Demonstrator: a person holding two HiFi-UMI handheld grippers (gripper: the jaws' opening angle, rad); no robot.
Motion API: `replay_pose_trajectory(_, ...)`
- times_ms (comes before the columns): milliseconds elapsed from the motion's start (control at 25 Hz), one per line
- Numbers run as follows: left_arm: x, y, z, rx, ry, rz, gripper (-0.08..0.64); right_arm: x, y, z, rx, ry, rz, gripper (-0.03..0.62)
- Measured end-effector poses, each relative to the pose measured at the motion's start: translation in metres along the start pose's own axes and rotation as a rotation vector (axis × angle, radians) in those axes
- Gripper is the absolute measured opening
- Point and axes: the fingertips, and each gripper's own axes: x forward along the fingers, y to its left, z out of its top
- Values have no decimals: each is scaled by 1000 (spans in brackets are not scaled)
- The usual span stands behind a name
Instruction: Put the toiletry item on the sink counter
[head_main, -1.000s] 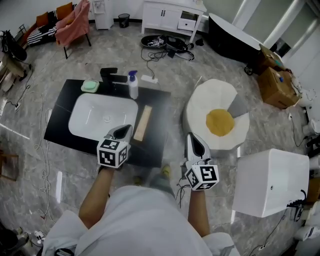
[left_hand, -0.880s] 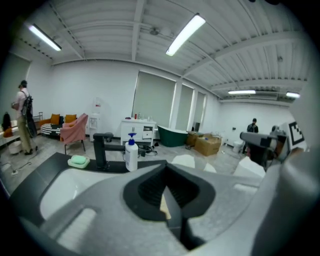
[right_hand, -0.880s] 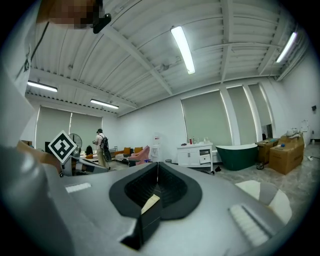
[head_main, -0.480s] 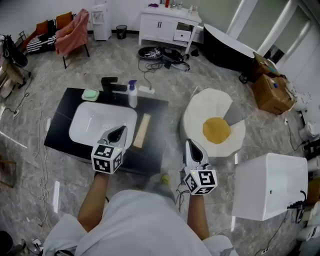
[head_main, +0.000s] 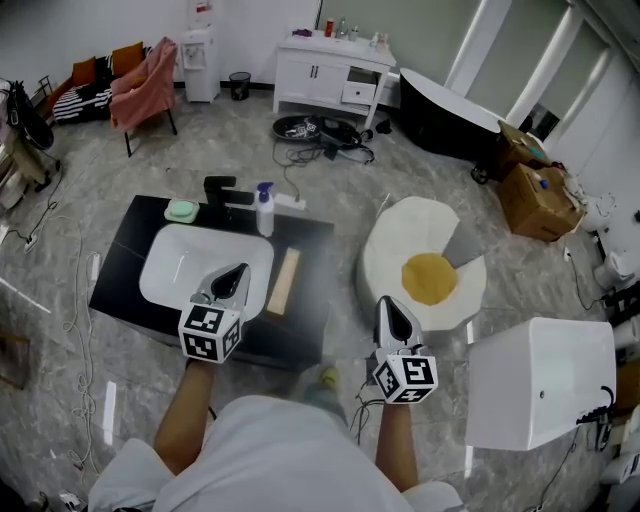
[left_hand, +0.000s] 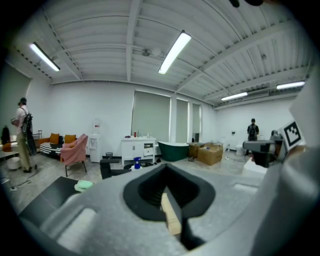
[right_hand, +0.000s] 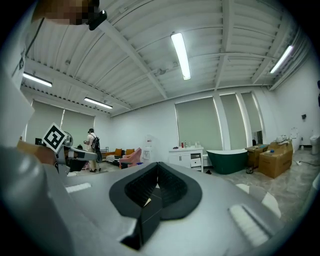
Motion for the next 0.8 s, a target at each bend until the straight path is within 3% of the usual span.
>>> replay_pose_trajectory(800,-12,22,15,-29,-50,2,-2,-1,3,8,-16,-5,-76,4)
